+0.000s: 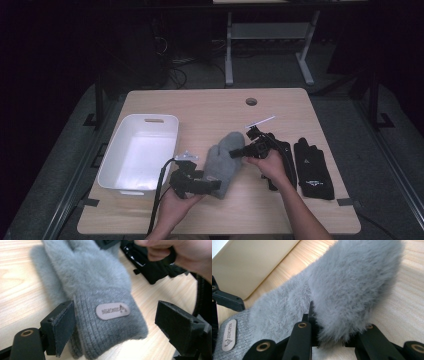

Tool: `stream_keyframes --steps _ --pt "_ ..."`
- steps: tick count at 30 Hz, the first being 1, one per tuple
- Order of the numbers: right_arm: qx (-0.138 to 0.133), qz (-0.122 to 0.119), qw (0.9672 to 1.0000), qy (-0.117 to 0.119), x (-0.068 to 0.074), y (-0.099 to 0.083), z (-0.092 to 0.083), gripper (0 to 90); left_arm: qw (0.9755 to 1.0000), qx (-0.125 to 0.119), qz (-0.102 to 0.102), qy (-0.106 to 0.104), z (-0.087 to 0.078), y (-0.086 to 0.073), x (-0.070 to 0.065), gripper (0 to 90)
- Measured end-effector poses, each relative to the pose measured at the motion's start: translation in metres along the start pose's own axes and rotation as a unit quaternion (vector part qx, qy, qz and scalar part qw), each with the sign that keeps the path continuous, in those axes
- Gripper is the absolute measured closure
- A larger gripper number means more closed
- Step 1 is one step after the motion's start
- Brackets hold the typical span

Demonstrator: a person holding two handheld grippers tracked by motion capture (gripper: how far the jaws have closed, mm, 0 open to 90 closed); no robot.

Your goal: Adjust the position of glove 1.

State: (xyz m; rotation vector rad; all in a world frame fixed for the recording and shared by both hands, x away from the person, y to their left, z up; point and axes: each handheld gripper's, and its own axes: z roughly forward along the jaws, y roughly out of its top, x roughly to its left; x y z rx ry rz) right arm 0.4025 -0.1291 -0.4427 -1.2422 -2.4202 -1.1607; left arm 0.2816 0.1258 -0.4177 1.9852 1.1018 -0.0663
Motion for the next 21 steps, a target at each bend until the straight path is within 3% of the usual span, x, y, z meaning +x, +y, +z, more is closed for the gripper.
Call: stream_keyframes --steps 2,12,15,21 --pt "-0.004 -0.003 1.0 -0.002 -0.001 -0.002 0.001 73.8 1.0 0.002 0.004 0.002 0.0 0.002 -0.001 16.3" --pt "-0.001 -0.014 0.9999 -0.005 -0.001 -0.003 -0.002 73.7 0.9997 0.014 -0.015 0.009 0.005 0.004 0.008 16.3" --pt "0.0 -0.015 0.9999 -0.007 -0.001 -0.003 -0.002 73.6 0.9988 0.036 -0.032 0.009 0.013 0.003 0.015 16.4" --pt "0.004 -0.02 0.9997 -0.011 -0.001 -0.003 -0.001 73.6 0.9975 0.043 -0.056 -0.008 0.019 0.003 0.02 16.5"
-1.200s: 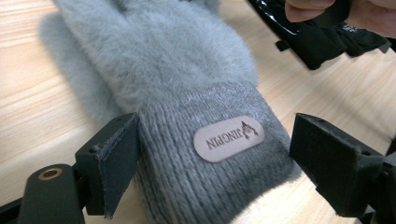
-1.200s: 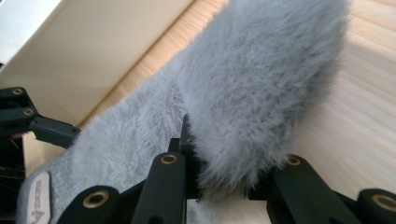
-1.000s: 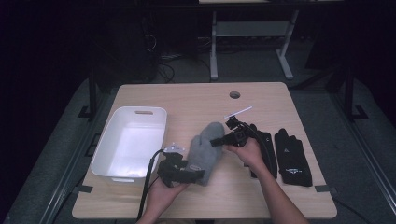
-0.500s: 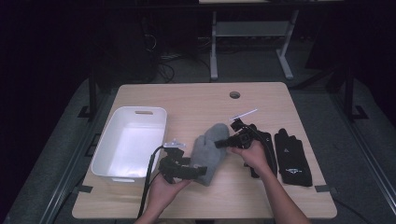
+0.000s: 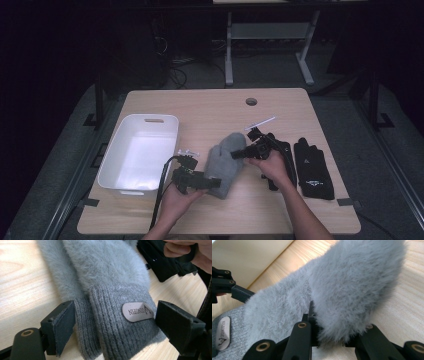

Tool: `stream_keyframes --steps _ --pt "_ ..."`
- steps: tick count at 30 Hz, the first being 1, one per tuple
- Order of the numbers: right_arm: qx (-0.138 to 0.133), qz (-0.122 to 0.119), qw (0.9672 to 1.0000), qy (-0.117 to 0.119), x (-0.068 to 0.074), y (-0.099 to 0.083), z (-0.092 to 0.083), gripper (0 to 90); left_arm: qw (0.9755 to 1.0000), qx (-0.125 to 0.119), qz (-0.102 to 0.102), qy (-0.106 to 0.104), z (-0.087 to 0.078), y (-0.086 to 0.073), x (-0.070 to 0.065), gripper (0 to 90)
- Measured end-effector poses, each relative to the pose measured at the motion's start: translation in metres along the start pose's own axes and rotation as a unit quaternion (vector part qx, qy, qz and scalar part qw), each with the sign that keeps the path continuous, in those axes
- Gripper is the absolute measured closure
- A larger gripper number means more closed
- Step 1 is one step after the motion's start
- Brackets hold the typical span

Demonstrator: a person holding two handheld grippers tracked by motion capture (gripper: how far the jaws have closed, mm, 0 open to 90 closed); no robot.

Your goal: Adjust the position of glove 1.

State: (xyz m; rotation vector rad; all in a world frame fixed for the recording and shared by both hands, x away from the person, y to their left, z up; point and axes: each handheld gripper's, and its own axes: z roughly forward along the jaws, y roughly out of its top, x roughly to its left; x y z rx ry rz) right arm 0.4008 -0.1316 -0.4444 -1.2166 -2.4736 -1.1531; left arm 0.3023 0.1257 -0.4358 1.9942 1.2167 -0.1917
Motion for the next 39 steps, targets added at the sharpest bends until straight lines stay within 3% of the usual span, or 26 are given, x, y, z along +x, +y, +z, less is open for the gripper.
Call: stream_keyframes --steps 7,13,17,20,27,31,39 --pt "0.002 -0.005 1.0 -0.005 0.0 0.0 0.001 73.5 0.9999 0.005 -0.013 -0.006 0.0 0.003 0.001 16.8" --pt "0.006 -0.008 0.9999 -0.012 0.002 0.0 0.0 73.4 0.9994 0.025 -0.025 -0.001 0.006 0.002 0.005 16.8" --pt "0.007 -0.008 0.9999 -0.013 0.002 -0.001 0.001 73.4 0.9983 0.04 -0.04 -0.014 0.011 -0.001 0.012 15.9" --pt "0.009 -0.008 0.9998 -0.014 0.002 -0.001 0.002 73.4 0.9966 0.041 -0.063 -0.035 0.017 -0.004 0.015 17.4" --pt "0.005 -0.008 0.9999 -0.012 0.002 -0.001 0.002 73.5 0.9978 0.034 -0.041 -0.041 0.012 -0.004 0.014 34.5" --pt "0.0 -0.007 0.9999 -0.008 0.004 0.0 0.0 73.7 0.9977 0.027 -0.041 -0.047 0.01 -0.005 0.013 45.0" --pt "-0.007 -0.01 0.9999 -0.007 0.011 0.003 -0.008 74.0 0.9977 0.027 -0.03 -0.054 0.007 -0.004 0.009 47.7"
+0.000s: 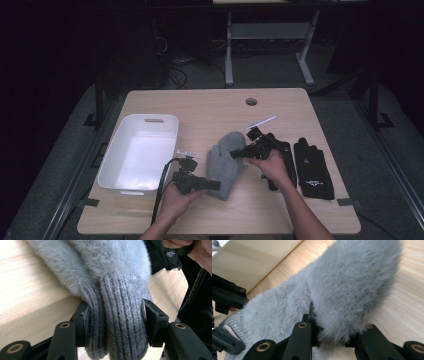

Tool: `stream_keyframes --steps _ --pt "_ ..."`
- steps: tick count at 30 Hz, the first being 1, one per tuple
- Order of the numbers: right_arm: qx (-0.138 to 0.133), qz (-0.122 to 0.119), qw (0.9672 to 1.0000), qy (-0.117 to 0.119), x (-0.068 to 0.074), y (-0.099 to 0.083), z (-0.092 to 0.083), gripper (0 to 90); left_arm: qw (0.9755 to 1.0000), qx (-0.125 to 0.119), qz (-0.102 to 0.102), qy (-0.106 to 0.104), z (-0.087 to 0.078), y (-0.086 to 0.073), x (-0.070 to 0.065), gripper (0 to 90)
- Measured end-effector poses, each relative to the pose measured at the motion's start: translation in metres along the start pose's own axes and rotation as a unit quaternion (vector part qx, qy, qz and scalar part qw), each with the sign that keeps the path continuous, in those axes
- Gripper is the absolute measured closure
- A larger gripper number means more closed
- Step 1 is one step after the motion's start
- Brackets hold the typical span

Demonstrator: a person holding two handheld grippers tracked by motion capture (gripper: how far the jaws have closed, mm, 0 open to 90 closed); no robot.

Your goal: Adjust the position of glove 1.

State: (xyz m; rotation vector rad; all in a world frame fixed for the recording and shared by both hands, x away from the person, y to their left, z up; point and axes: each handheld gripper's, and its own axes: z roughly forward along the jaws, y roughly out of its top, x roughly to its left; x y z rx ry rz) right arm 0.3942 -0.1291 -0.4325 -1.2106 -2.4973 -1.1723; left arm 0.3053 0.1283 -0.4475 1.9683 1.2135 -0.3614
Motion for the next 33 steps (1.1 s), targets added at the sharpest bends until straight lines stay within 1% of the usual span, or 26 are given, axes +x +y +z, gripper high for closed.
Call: stream_keyframes --steps 1,4,5,8,10,12,14,16,19,20,21,22,23,25,26,27,28,29,30,32,33 --pt "-0.002 -0.002 1.0 -0.001 0.001 0.001 -0.004 74.0 1.0 -0.002 0.003 0.002 -0.001 0.001 -0.002 47.7" --pt "-0.007 -0.002 1.0 0.0 0.002 0.002 -0.006 74.1 0.9999 -0.003 0.008 0.005 -0.002 0.003 -0.004 47.7" --pt "-0.01 0.001 1.0 0.0 0.003 0.003 -0.01 74.2 0.9999 -0.006 0.012 0.004 -0.004 0.004 -0.006 47.7" --pt "-0.016 0.002 0.9999 0.001 0.004 0.004 -0.013 74.2 0.9999 -0.007 0.015 0.003 -0.007 0.006 -0.008 47.6" --pt "-0.019 0.003 0.9998 0.003 0.005 0.007 -0.018 74.2 0.9997 -0.012 0.02 0.003 -0.011 0.009 -0.011 47.6" --pt "-0.021 -0.001 0.9998 0.0 0.008 0.011 -0.021 74.2 0.9995 -0.016 0.027 0.002 -0.015 0.011 -0.013 47.6" --pt "-0.022 -0.004 0.9998 -0.001 0.01 0.013 -0.023 74.2 0.9994 -0.018 0.029 0.005 -0.017 0.011 -0.014 47.6" --pt "-0.023 -0.009 0.9997 -0.001 0.015 0.019 -0.027 74.2 0.9991 -0.024 0.034 0.004 -0.024 0.013 -0.016 47.6" --pt "-0.034 -0.014 0.9993 0.0 0.021 0.026 -0.032 74.2 0.9987 -0.029 0.041 0.003 -0.032 0.016 -0.017 47.5" --pt "-0.034 -0.014 0.9993 0.0 0.021 0.026 -0.032 74.2 0.9987 -0.029 0.041 0.003 -0.032 0.016 -0.017 47.5" --pt "-0.034 -0.017 0.9993 -0.001 0.025 0.03 -0.034 74.2 0.9985 -0.032 0.043 0.002 -0.038 0.017 -0.018 47.4" --pt "-0.034 -0.017 0.9993 -0.001 0.025 0.03 -0.034 74.2 0.9985 -0.032 0.043 0.002 -0.038 0.017 -0.018 47.4" --pt "-0.035 -0.016 0.9992 0.001 0.028 0.035 -0.036 74.2 0.9984 -0.035 0.044 0.002 -0.041 0.018 -0.019 47.4" --pt "-0.04 -0.02 0.999 0.002 0.031 0.039 -0.037 74.2 0.998 -0.038 0.049 0.004 -0.049 0.02 -0.02 47.3" --pt "-0.04 -0.02 0.999 0.002 0.031 0.039 -0.037 74.2 0.998 -0.038 0.049 0.004 -0.049 0.02 -0.02 47.3" --pt "-0.039 -0.02 0.999 0.002 0.035 0.043 -0.039 74.2 0.9981 -0.039 0.047 0.004 -0.054 0.022 -0.02 47.2" --pt "-0.039 -0.02 0.999 0.002 0.035 0.043 -0.039 74.2 0.9981 -0.039 0.047 0.004 -0.054 0.022 -0.02 47.2" --pt "-0.042 -0.021 0.9989 0.003 0.038 0.047 -0.04 74.1 0.9978 -0.041 0.052 0.006 -0.059 0.023 -0.021 47.2" --pt "-0.042 -0.021 0.9989 0.003 0.038 0.047 -0.04 74.1 0.9978 -0.041 0.052 0.006 -0.059 0.023 -0.021 47.1" --pt "-0.049 -0.023 0.9985 0.006 0.042 0.052 -0.041 74.1 0.9975 -0.043 0.055 0.008 -0.066 0.025 -0.021 47.1" --pt "-0.049 -0.023 0.9985 0.006 0.042 0.052 -0.041 74.1 0.9975 -0.043 0.055 0.008 -0.066 0.025 -0.021 47.0"
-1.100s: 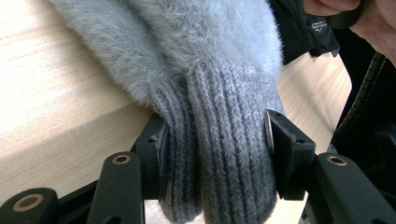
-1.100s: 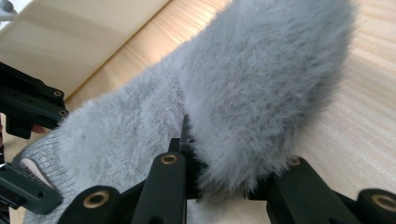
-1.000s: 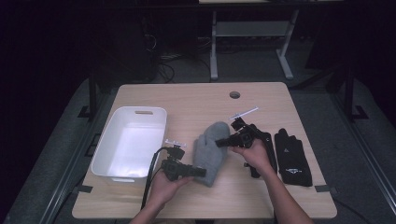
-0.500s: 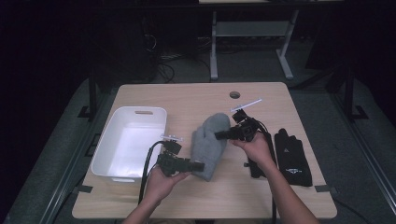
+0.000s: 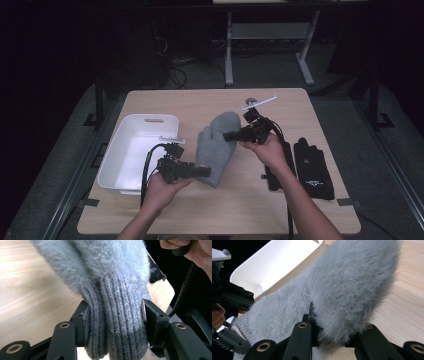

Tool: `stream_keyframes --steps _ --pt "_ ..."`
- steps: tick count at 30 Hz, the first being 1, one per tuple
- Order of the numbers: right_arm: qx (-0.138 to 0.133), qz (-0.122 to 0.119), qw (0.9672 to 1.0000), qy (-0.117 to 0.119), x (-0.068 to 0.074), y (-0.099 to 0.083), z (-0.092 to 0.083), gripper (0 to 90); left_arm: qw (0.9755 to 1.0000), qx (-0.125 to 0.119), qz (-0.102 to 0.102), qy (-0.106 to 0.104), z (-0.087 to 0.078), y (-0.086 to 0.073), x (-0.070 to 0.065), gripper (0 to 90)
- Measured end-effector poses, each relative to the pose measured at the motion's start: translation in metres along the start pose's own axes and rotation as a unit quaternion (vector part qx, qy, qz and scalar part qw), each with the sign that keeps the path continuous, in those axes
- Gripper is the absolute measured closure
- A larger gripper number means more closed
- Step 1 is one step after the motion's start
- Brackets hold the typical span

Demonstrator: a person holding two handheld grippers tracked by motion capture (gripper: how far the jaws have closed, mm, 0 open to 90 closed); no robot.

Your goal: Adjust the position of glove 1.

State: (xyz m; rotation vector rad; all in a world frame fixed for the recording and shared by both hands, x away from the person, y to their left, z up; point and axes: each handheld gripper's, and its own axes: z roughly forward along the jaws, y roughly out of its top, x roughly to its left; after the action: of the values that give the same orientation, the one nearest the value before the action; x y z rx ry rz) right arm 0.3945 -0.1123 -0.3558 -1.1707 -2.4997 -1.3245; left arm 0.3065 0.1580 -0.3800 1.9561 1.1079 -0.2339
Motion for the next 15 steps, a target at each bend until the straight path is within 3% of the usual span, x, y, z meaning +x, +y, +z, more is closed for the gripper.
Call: stream_keyframes --steps 15 --pt "-0.012 -0.015 0.9998 0.007 0.016 0.024 0.0 74.1 0.9998 -0.014 0.004 0.011 -0.025 0.008 0.001 46.7"
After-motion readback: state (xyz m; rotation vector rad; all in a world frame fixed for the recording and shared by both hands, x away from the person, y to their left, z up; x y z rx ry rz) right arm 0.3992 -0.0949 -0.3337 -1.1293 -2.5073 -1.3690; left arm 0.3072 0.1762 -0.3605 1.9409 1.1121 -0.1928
